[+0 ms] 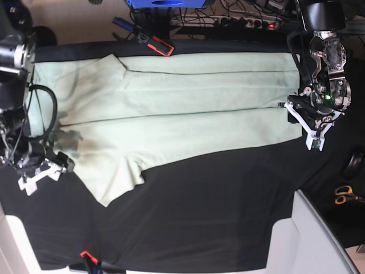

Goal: Fold the T-shirt properly
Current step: 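Lift the side edges and fold them toward the collar with both grippers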

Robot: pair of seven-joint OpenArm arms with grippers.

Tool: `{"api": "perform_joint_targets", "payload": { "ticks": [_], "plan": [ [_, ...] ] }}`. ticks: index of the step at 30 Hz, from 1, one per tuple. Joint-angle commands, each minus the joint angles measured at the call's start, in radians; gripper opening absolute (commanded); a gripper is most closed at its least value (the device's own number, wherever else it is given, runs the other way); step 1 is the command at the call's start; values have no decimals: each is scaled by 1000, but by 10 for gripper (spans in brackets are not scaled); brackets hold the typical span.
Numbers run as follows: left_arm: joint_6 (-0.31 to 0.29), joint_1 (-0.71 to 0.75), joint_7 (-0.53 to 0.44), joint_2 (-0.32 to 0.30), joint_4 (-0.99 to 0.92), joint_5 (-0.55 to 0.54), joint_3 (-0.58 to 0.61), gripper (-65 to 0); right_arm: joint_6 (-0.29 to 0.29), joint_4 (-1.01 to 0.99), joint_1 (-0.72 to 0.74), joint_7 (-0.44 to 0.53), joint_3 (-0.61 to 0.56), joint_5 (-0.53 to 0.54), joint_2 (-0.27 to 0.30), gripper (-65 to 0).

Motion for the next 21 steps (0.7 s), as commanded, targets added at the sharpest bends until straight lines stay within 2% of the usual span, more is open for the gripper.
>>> {"api": "perform_joint_targets", "payload": {
  "ticks": [1, 3, 7, 18, 21],
  "plan": [
    [5, -10, -13, -15, 19, -2, -23, -306, 8, -24, 42, 42, -16, 19, 24, -215],
    [5, -10, -13, -12, 19, -2, -63, -306, 8, -99, 59, 96, -62, 19, 36, -215],
    [5, -10, -13, -14, 16, -2, -95, -306, 8, -162, 70, 145, -105, 19, 41, -215],
    [5, -10, -13, -14, 11, -2, -89, -306, 8, -162, 70, 142, -108, 19, 4, -218],
    [5, -10, -13, -14, 11, -2, -92, -306, 8, -162, 70, 142, -147, 21, 4, -229]
  ]
}}
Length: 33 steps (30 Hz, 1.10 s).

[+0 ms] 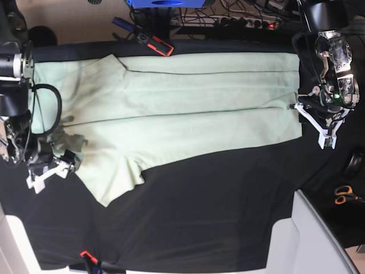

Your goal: Fold the T-shirt properly

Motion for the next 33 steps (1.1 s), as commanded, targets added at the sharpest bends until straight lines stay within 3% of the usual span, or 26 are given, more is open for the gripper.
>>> {"api": "perform_joint_targets", "payload": {
  "ticks": [1, 7, 14, 17, 18, 27, 33],
  "plan": [
    [4, -10, -13, -16, 14, -3, -5, -306, 2, 7, 21, -15, -14, 7, 7, -252],
    [4, -10, -13, -14, 14, -3, -2, -306, 2, 6, 21, -15, -22, 8, 7, -425],
    [4, -10, -13, -14, 13, -3, -7, -301, 2, 4, 21, -15, -16, 11, 7, -461],
    [4, -10, -13, -14, 11, -4, -7, -297, 2, 4, 21, -14, -14, 13, 5, -622],
    [4, -13, -13, -14, 11, -4, -7, -289, 2, 4, 21, -14, -14, 13, 5, -650],
    [4, -50, -14, -13, -7, -6, -10, -123, 2, 4, 21, -14, -14, 13, -15, -650],
    [4, -171, -23, -16, -244, -6, -10, -107, 2, 6, 21, -15, -14, 13, -32, -650]
  ]
}}
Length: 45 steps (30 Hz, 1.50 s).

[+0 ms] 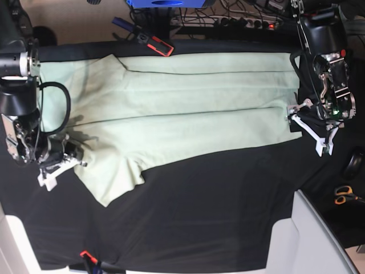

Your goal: Fold the T-shirt properly

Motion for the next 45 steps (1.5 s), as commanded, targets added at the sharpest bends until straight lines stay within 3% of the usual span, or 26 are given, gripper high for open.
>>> {"api": "perform_joint_targets", "payload": {
  "ticks": [1, 3, 10, 15, 19, 31, 33, 39, 42, 45],
  "plan": [
    [4, -19, -34, -17, 2, 1, -4, -107, 5, 12, 24, 2, 3, 8, 10, -650],
    [4, -23, -77, -15, -18, 1, -4, -107, 5, 12, 24, 2, 3, 8, 9, -650],
    [4, -65, -94, 0, -99, -5, -4, -107, 8, 14, 24, 2, 2, 6, 9, -650],
    [4, -86, -129, -3, -159, -175, -4, -107, 8, 14, 24, 2, -2, 6, 9, -650],
    [4, -91, -135, -15, -194, -247, -4, -111, 8, 14, 24, 2, -3, 6, 9, -650],
    [4, -91, -173, -12, -211, -246, -4, -119, 8, 14, 24, 2, -5, 6, 9, -650],
    [4, -97, -186, -12, -239, -249, -4, -170, 8, 14, 24, 2, -5, 6, 9, -650],
    [4, -135, -247, -11, -349, -250, -2, -479, 9, 14, 24, 2, -3, 6, 9, -650],
    [4, -146, -256, -11, -377, -250, -2, -546, 9, 14, 24, 2, -3, 6, 9, -650],
    [4, -147, -256, -11, -375, -250, -2, -558, 9, 14, 24, 2, -5, 6, 9, -650]
  ]
}}
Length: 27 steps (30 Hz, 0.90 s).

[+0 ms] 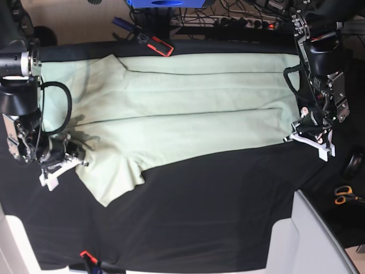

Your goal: Fold the T-shirt properly

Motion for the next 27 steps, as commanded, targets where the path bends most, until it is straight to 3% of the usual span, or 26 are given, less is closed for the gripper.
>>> {"api": "perform_joint_targets", "payload": {
  "ticks": [1, 4, 20, 27],
  "plan": [
    [-6, -5, 41, 0, 1, 2, 4, -574, 6, 14, 25, 3, -2, 4, 11, -650],
    [-6, -11, 41, -3, 6, 3, 6, -650, 6, 14, 25, 3, -2, 4, 11, -650],
    [-7, -46, 49, -4, 106, 9, 12, -650, 6, 132, 25, 9, 9, 6, 11, -650],
    [-7, -45, 51, -6, 212, 9, 12, -650, 6, 134, 25, 11, 97, 3, 14, -650]
  ]
}}
